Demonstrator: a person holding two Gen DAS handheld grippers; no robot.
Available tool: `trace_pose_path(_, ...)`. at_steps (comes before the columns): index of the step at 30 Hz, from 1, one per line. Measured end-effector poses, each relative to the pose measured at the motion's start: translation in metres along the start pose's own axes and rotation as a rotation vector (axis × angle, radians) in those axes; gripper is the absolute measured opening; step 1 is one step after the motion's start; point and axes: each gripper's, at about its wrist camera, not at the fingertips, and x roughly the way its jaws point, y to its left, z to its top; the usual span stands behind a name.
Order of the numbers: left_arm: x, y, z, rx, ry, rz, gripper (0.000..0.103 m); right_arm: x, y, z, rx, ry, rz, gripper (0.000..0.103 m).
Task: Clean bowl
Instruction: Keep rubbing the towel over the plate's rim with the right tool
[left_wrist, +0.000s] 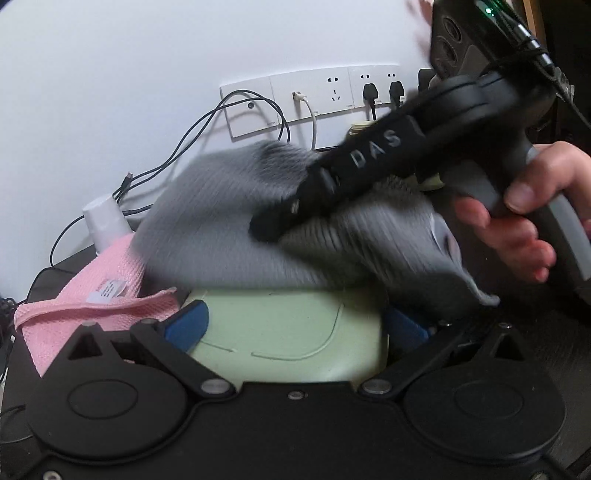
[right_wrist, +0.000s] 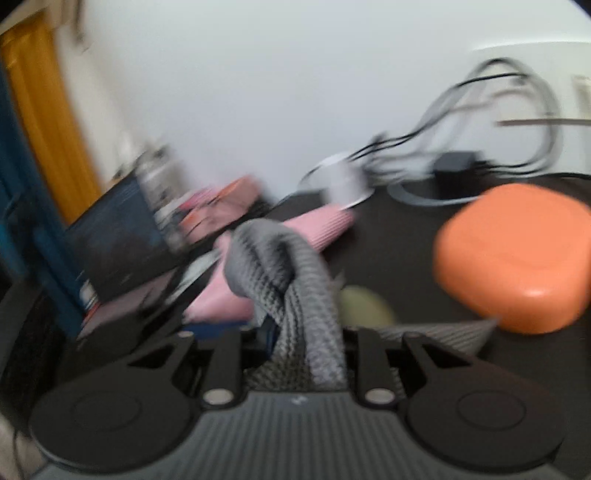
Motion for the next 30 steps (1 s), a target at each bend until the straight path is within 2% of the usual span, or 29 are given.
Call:
trace_pose_path(2, 0.0, 0.0, 0.0, 0.002, -0.004, 0.0, 0.103, -0.004, -0.004, 0.001, 0.008, -0.05, -0.081, 0.024)
trace_pose_path(3, 0.0, -0.001, -0.001, 0.005, -0.005, 0.0, 0.103, -0.002, -0.004, 0.001, 0.005, -0.046, -0.081, 0.024)
trace_pose_path(9, 0.001, -0.003, 0.0, 0.021, -0.007, 0.01, 0.103, 0.014, 0.03, -0.009, -0.106, 0.06, 0.108, 0.024)
trace_pose_path(12, 0.001, -0.002, 0.0, 0.017, -0.009, 0.006, 0.103, 0.018, 0.031, -0.008, -0.133, 0.037, 0.023, 0.024)
trace_pose_path(13, 0.001, -0.002, 0.0, 0.017, -0.01, 0.005, 0.103, 0.015, 0.028, -0.006, -0.118, 0.024, 0.009, 0.03)
trace_pose_path(14, 0.001, -0.001, 0.0, 0.016, -0.011, 0.004, 0.103, 0.012, 0.024, -0.004, -0.101, 0.015, -0.016, 0.046)
trace_pose_path(16, 0.001, -0.001, 0.0, 0.016, -0.012, 0.004, 0.103, 0.003, 0.017, -0.001, -0.074, -0.019, -0.058, 0.065)
trace_pose_path(17, 0.002, -0.001, 0.0, 0.016, -0.013, 0.004, 0.103, -0.002, 0.016, 0.001, -0.061, -0.04, -0.097, 0.081)
trace_pose_path(20, 0.001, -0.001, -0.001, 0.012, -0.017, 0.005, 0.103, -0.025, 0.012, 0.006, -0.048, -0.172, -0.14, 0.083)
trace_pose_path(23, 0.002, -0.002, -0.001, 0.012, -0.018, 0.01, 0.103, -0.044, 0.016, 0.008, -0.07, -0.296, -0.159, 0.086)
trace_pose_path(24, 0.002, -0.002, -0.001, 0.012, -0.018, 0.011, 0.103, -0.049, 0.021, 0.007, -0.106, -0.314, -0.146, 0.086)
trace_pose_path(26, 0.003, -0.002, -0.001, 0.013, -0.019, 0.011, 0.103, -0.051, 0.032, 0.006, -0.191, -0.311, -0.11, 0.086)
trace_pose_path(30, 0.001, -0.003, -0.001, 0.017, -0.019, 0.012, 0.103, -0.033, 0.051, -0.004, -0.338, -0.177, -0.1, 0.084)
